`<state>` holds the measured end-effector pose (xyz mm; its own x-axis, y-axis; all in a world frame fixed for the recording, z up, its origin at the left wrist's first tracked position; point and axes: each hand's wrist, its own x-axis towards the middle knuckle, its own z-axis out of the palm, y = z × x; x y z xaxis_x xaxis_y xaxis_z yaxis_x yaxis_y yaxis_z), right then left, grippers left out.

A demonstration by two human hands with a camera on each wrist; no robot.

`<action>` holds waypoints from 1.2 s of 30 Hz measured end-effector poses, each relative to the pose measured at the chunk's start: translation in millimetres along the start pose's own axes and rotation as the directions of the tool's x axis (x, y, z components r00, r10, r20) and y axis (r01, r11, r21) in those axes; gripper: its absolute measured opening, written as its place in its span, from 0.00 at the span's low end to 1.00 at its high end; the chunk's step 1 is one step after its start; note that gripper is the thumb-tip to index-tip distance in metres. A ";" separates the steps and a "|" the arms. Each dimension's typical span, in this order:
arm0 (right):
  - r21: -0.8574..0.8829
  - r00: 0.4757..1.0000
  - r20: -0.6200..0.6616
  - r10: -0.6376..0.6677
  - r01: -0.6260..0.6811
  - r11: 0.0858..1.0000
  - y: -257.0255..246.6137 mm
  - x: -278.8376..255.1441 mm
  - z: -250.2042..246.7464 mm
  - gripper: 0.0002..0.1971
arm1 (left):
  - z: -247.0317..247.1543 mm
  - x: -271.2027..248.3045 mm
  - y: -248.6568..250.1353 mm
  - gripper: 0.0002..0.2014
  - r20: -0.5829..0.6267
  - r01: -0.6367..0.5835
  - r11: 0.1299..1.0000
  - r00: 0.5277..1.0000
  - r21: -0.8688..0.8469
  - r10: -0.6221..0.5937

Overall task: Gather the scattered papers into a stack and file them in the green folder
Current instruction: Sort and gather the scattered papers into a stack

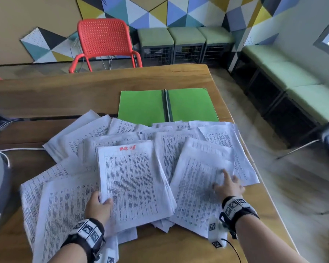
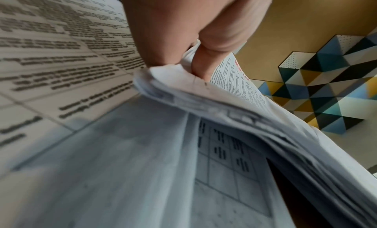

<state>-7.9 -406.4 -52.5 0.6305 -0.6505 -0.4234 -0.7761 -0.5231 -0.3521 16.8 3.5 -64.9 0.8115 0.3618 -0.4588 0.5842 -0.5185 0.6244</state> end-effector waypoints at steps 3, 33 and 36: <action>-0.016 0.997 0.037 -0.063 0.064 0.998 -26.9 -4.1 16.3 0.27 | -10.9 6.2 -1.5 0.22 -0.022 0.018 1.000 1.000 -0.012 -0.019; 0.149 0.985 -0.120 -0.127 0.144 0.978 70.6 -57.8 -48.3 0.12 | 131.3 -133.5 110.6 0.10 0.627 -0.390 0.920 0.726 0.034 0.284; 0.104 0.991 -0.122 -0.051 0.064 0.992 118.0 -47.5 -58.1 0.19 | 163.1 -156.2 113.7 0.09 0.676 -0.420 0.901 0.697 0.111 0.242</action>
<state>-130.0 -469.2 -25.4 0.6639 -0.6853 -0.2994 -0.7289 -0.5035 -0.4639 -45.5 -238.4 -25.3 0.6985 -0.3967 -0.5956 0.1840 -0.7048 0.6851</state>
